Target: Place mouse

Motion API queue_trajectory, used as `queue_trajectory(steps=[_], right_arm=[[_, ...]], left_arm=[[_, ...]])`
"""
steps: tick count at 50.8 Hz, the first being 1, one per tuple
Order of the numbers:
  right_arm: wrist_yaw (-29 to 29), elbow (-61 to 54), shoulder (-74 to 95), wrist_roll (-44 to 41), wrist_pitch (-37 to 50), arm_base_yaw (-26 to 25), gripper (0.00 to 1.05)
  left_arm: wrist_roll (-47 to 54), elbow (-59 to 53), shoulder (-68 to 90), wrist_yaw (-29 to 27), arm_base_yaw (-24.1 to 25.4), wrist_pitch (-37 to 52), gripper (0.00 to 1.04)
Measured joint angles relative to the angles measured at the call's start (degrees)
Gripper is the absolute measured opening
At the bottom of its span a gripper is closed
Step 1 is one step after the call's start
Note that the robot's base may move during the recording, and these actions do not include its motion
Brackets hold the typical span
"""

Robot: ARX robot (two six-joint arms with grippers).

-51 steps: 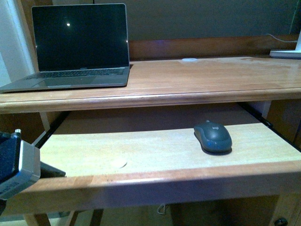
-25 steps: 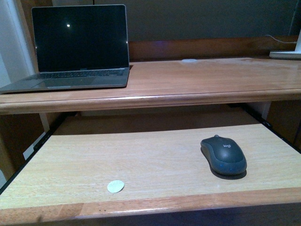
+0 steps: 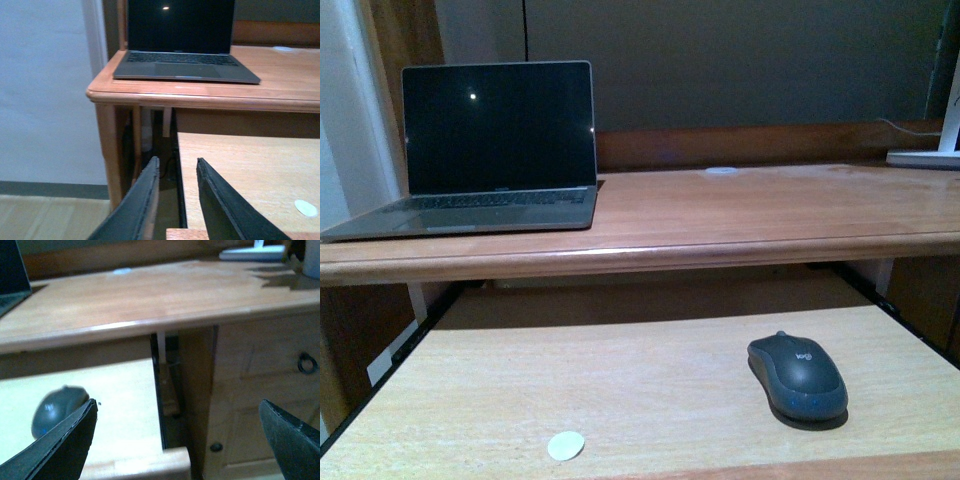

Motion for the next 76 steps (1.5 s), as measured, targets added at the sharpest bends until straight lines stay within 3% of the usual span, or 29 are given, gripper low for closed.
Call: queue_trajectory(steps=[5,12,20,33,51,58,62,76], right_arm=[[1.0,10.1,15.3,0.3,5.8,8.0,0.97],[1.2,17.3,28.8,-1.7,6.6,17.5,0.97],[6.3,21.8,39.9,-4.5,6.6,22.9,0.97],[13.7,26.2,51.1,-3.6,4.8,26.1,0.97],[19.2,28.7,58.2,-3.1,2.8,26.8,0.97],[20.8,30.6,60.3,-2.3,2.3,26.9,0.97],[22.2,32.2,61.5,-1.5,1.4,27.0,0.97],[22.3,33.0,61.5,0.2,0.2,27.3,0.61]], left_arm=[[0.2,-2.3,-2.6,2.3,4.3,0.0,0.03],[0.4,-4.4,-4.9,2.9,4.4,0.0,0.03],[0.4,-6.1,-7.6,2.9,4.5,-0.6,0.03],[0.4,-8.2,-11.3,2.9,4.5,-2.4,0.03],[0.4,-10.1,-15.2,2.9,4.5,-3.7,0.03],[0.4,-11.1,-22.9,2.9,4.5,-12.5,0.03],[0.4,-11.1,-25.2,2.9,4.5,-13.2,0.03],[0.4,-11.1,-25.4,2.9,4.5,-13.3,0.03]])
